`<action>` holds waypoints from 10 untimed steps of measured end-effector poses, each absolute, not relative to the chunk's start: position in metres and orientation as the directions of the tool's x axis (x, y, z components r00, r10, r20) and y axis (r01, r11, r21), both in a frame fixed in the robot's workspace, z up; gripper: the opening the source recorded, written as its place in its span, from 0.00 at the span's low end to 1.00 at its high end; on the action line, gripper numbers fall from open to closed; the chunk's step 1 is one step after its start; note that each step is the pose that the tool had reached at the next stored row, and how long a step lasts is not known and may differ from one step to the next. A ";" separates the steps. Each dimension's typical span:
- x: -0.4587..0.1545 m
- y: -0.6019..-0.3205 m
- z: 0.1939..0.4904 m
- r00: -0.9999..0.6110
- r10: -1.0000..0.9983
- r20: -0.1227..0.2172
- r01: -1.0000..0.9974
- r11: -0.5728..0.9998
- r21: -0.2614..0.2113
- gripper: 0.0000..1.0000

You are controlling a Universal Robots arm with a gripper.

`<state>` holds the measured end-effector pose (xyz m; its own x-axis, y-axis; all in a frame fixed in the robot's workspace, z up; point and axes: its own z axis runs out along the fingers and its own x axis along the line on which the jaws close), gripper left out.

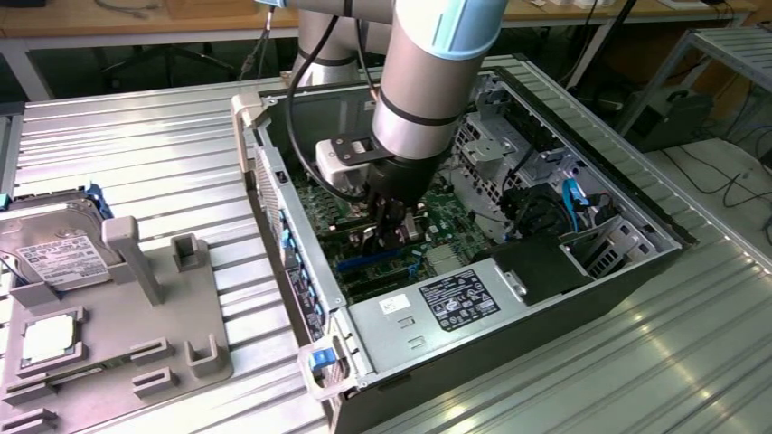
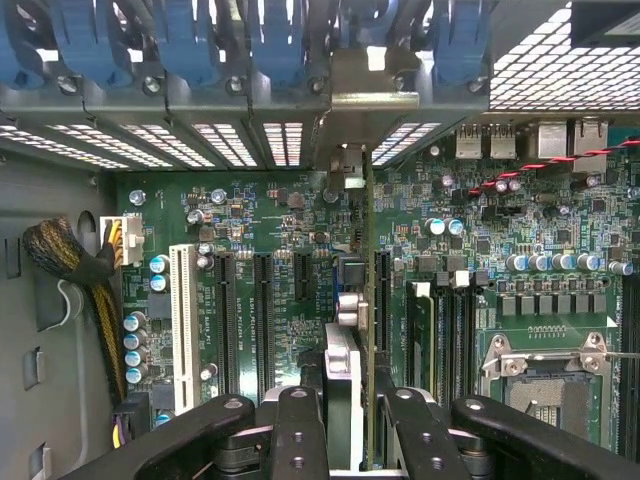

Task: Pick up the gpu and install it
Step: 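Insert the gpu into the slot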

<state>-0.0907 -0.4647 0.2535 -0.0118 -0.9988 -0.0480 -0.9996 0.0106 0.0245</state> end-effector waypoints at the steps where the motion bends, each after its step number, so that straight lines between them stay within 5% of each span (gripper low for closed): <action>1: -0.091 -0.465 0.254 -0.012 -0.999 -0.048 -1.000 0.011 0.024 0.28; 10: -0.091 -0.465 0.252 -0.012 -0.999 -0.048 -1.000 0.011 0.024 0.28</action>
<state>-0.0909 -0.4647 0.2518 -0.0118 -0.9988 -0.0481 -0.9996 0.0106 0.0244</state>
